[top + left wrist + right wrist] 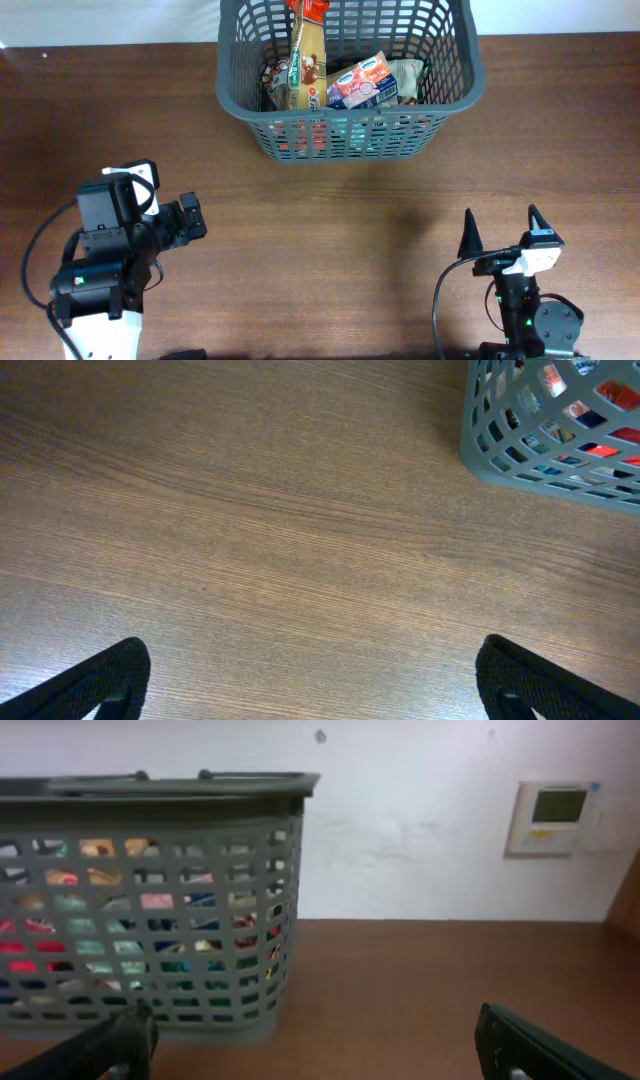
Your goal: Pack container
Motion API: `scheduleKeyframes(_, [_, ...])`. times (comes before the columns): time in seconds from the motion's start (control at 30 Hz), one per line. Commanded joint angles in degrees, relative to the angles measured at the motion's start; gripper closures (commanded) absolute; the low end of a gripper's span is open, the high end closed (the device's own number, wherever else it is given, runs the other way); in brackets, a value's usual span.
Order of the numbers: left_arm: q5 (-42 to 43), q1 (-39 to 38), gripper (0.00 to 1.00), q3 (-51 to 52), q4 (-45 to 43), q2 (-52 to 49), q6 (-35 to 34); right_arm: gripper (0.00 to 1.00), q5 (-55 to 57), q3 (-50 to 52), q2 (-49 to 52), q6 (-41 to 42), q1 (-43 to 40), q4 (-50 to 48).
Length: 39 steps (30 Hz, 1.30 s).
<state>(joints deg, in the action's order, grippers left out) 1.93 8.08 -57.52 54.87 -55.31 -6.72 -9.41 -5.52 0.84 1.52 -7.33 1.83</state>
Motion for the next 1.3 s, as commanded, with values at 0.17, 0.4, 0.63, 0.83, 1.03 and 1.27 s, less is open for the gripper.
scheduleKeyframes(0.17, [-0.37, 0.35, 0.01, 0.15, 0.04, 0.37, -0.11, 0.01, 8.17, 4.35, -0.66, 8.28, 0.59, -10.43])
scheduleKeyframes(0.4, [-0.37, 0.35, 0.01, 0.15, 0.02, 0.37, -0.11, 0.01, 8.83, 5.20, -0.66, 8.70, 0.63, -10.21])
scheduleKeyframes(0.63, [-0.37, 0.35, 0.01, 0.15, 0.02, 0.37, -0.11, 0.01, 8.07, 5.20, -0.66, 14.08, 0.63, 0.35])
scheduleKeyframes(0.83, [-0.37, 0.35, 0.01, 0.15, 0.02, 0.37, -0.11, 0.00, 8.44, 5.20, -0.66, 6.91, 0.61, 2.71])
scheduleKeyframes(1.03, [-0.37, 0.35, 0.01, 0.15, 0.02, 0.37, -0.11, 0.01, 8.44, 5.20, -0.66, 0.04, 0.61, 2.71])
scheduleKeyframes(1.27, [-0.37, 0.35, 0.01, 0.15, 0.02, 0.37, -0.11, 0.01, 8.59, 5.20, -0.66, -1.31, 0.61, 2.71])
